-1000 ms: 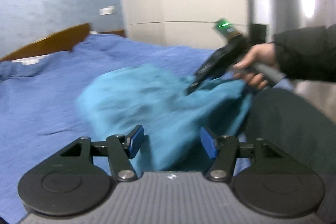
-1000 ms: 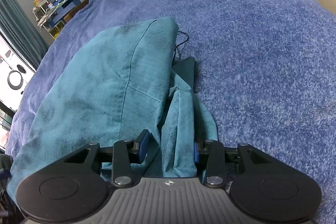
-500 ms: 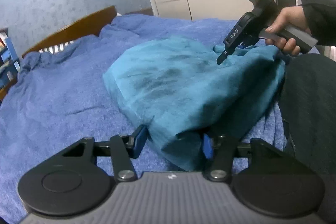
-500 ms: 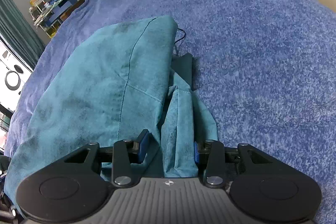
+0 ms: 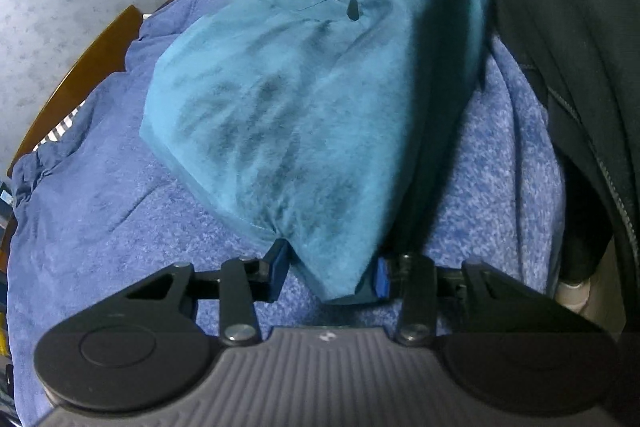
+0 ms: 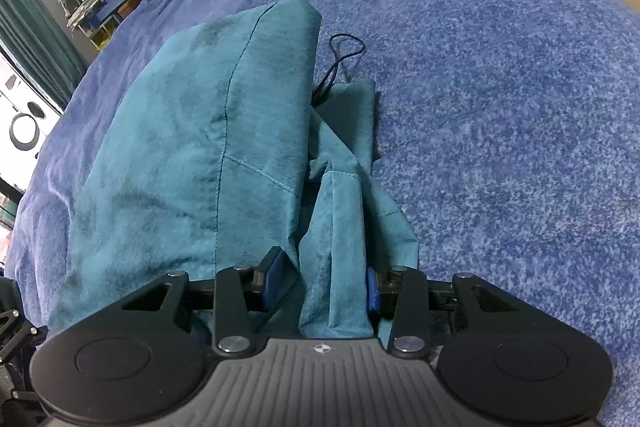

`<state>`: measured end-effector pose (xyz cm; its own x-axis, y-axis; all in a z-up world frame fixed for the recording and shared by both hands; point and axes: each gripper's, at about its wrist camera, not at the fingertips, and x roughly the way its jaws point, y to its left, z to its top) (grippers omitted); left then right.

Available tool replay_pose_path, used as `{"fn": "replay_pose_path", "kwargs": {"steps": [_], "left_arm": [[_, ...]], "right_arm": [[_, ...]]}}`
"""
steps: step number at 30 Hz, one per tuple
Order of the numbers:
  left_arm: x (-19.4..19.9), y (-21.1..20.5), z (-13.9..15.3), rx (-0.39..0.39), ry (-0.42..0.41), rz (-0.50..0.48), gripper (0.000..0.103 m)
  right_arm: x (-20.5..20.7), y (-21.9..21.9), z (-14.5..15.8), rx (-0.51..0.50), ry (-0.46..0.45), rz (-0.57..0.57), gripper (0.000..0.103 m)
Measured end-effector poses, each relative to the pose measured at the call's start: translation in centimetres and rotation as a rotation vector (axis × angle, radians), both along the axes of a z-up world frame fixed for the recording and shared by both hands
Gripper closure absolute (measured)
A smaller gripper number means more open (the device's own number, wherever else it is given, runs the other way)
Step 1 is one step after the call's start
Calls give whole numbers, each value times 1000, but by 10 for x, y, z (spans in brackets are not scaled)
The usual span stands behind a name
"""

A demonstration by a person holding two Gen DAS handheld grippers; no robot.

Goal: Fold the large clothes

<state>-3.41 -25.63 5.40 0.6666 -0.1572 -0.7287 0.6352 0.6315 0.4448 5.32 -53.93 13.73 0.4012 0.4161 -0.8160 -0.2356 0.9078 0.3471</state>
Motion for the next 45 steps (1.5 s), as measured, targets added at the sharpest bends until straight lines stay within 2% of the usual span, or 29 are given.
{"fn": "replay_pose_path", "kwargs": {"steps": [3, 9, 11, 13, 15, 17, 19, 21, 22, 24, 27, 29, 32, 33, 35, 36, 37, 38, 39, 40, 43, 45], "left_arm": [[1, 5, 6, -47, 4, 14, 64], [0, 40, 42, -268, 12, 15, 60], [-2, 53, 54, -325, 30, -10, 58], [0, 67, 62, -383, 54, -15, 57], [6, 83, 68, -469, 100, 6, 56], [18, 102, 70, -590, 150, 32, 54], [29, 114, 67, -699, 177, 83, 51], [46, 130, 65, -845, 257, 90, 51], [53, 138, 64, -913, 275, 108, 50], [69, 148, 61, -958, 272, 204, 46], [99, 155, 44, -1012, 324, 305, 44], [119, 155, 29, -1047, 383, 362, 44], [148, 149, 2, -1129, 500, 429, 43], [153, 147, -4, -1153, 513, 443, 34], [163, 140, -13, -1179, 532, 456, 29], [166, 136, -15, -1183, 536, 467, 27], [168, 132, -15, -1186, 528, 472, 29], [167, 130, -13, -1184, 510, 463, 33], [165, 126, -8, -1160, 473, 448, 46], [162, 123, -2, -1131, 430, 426, 53], [155, 126, 17, -1115, 338, 393, 62], [151, 133, 36, -1088, 247, 369, 63]], "right_arm": [[0, -1, -1, 6, 2, -4, 62], [-1, -4, 3, 21, -22, -16, 58], [-3, -10, 6, 47, -46, -28, 54], [-6, -16, 9, 87, -68, -43, 41], [-9, -24, 12, 117, -89, -69, 34], [-11, -30, 13, 130, -101, -83, 27], [-10, -32, 12, 142, -93, -85, 24], [-8, -32, 12, 117, -98, -103, 18], [-9, -32, 12, 109, -102, -115, 18], [-8, -36, 11, 139, -94, -124, 18], [-4, -39, 4, 212, -52, -115, 15], [1, -41, -4, 295, -8, -102, 12], [7, -36, -12, 326, 38, -67, 11], [10, -33, -14, 335, 52, -44, 12], [11, -25, -17, 316, 69, -9, 29], [12, -20, -17, 295, 73, 4, 40], [13, -18, -17, 288, 68, 11, 52], [12, -15, -14, 292, 51, 23, 59], [11, -13, -9, 297, 26, 29, 69], [10, -11, -5, 297, 1, 32, 78], [7, 2, 11, 282, -77, 47, 86], [8, 12, 21, 288, -115, 58, 88]]}}
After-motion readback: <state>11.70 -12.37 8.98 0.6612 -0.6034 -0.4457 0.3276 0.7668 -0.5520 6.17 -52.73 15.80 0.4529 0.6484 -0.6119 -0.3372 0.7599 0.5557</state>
